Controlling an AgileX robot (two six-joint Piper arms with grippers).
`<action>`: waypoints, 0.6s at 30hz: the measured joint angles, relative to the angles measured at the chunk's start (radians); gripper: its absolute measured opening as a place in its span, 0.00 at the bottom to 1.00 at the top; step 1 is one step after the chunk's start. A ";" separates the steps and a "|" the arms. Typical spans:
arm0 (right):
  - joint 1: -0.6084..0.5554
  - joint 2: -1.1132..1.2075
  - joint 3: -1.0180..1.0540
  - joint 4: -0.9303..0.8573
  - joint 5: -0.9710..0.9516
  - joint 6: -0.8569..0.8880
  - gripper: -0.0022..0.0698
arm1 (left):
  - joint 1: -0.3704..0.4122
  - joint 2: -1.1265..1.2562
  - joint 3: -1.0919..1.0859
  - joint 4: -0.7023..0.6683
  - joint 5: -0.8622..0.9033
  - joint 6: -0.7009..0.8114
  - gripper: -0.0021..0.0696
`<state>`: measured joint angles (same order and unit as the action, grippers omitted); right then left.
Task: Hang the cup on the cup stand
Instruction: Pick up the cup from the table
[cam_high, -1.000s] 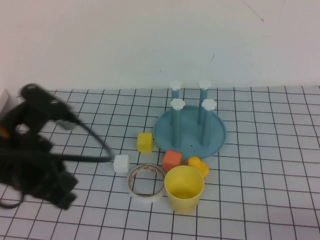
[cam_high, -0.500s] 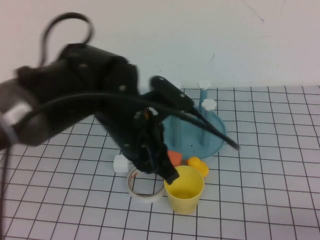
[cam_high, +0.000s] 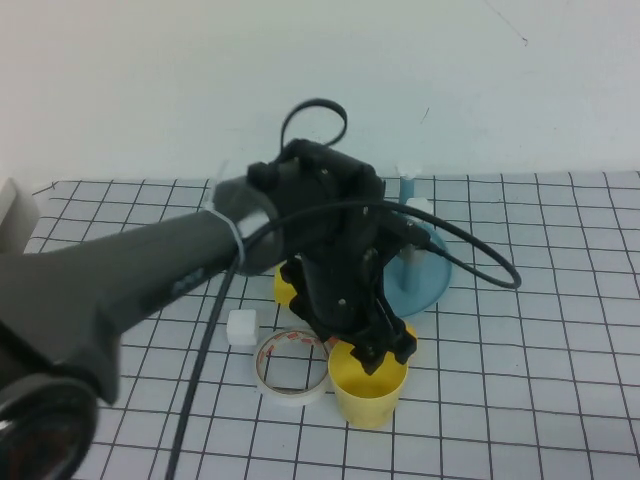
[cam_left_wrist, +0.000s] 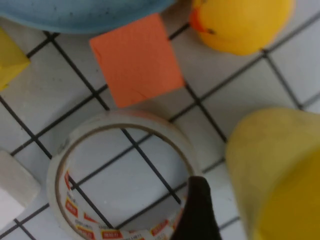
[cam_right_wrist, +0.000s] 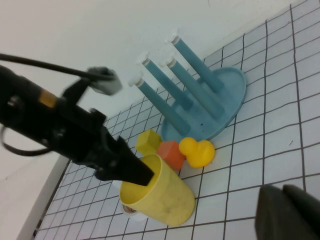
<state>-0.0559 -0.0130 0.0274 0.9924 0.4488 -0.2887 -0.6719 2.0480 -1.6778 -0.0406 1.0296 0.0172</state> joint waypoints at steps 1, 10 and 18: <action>0.000 0.000 0.000 0.003 0.000 -0.001 0.03 | 0.000 0.017 -0.002 0.011 -0.005 -0.017 0.71; 0.000 0.000 0.000 0.003 0.008 -0.008 0.03 | 0.000 0.096 -0.009 0.032 -0.020 -0.056 0.40; 0.000 0.000 0.000 0.007 0.010 -0.015 0.03 | 0.000 0.099 -0.009 0.034 -0.005 -0.017 0.05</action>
<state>-0.0559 -0.0130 0.0274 0.9995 0.4591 -0.3041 -0.6719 2.1467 -1.6866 -0.0065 1.0242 0.0000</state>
